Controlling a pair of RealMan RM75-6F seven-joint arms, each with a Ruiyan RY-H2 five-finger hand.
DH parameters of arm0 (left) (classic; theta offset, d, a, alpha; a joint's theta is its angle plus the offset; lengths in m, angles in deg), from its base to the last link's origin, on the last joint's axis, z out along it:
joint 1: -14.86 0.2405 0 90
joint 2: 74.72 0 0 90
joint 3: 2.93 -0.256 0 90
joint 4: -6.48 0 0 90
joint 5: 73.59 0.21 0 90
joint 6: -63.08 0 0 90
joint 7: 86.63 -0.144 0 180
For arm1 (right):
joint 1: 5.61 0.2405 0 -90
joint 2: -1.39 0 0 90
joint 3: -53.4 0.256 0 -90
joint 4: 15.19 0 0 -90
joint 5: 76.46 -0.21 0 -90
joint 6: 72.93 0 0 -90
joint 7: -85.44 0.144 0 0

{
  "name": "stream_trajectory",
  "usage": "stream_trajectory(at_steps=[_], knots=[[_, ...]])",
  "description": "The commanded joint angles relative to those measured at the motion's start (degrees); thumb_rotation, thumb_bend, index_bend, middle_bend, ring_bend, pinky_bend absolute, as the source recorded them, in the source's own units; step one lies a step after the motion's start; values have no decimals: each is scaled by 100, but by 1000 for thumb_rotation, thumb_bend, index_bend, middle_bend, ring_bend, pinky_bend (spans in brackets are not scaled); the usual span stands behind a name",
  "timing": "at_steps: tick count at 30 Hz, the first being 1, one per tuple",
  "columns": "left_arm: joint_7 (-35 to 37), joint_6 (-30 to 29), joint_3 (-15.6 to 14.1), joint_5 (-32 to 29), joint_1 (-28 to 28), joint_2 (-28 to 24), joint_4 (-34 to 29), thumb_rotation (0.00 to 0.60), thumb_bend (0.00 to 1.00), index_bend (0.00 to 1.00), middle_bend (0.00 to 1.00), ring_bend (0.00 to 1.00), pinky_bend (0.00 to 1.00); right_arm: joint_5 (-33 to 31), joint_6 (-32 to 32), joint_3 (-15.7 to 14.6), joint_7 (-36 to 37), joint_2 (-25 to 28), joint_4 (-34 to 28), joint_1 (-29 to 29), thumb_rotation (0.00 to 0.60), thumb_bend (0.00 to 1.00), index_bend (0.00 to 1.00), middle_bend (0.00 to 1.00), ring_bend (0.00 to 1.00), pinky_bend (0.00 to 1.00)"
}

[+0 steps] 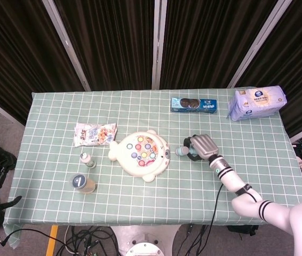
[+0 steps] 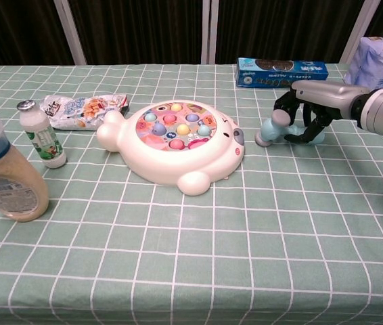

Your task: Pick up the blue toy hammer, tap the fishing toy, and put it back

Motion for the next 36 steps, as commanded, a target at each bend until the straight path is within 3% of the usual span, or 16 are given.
stream_trajectory(at_steps=[1, 15, 36], knots=[[3, 3, -1, -4, 0, 0, 0, 600, 0, 167, 88, 0, 0, 34, 4, 7, 20, 18, -36, -22, 600, 223, 453, 428, 334, 461], [-16, 30, -7, -14, -12, -3, -6, 600, 0, 168, 88, 0, 0, 14, 118, 161, -22, 27, 9, -44, 600, 206, 394, 398, 309, 445], [-8, -7, -15, -1, 6, -29, -24, 600, 0, 167, 88, 0, 0, -45, 318, 346, -67, -154, 203, 51, 600, 205, 384, 394, 305, 435]])
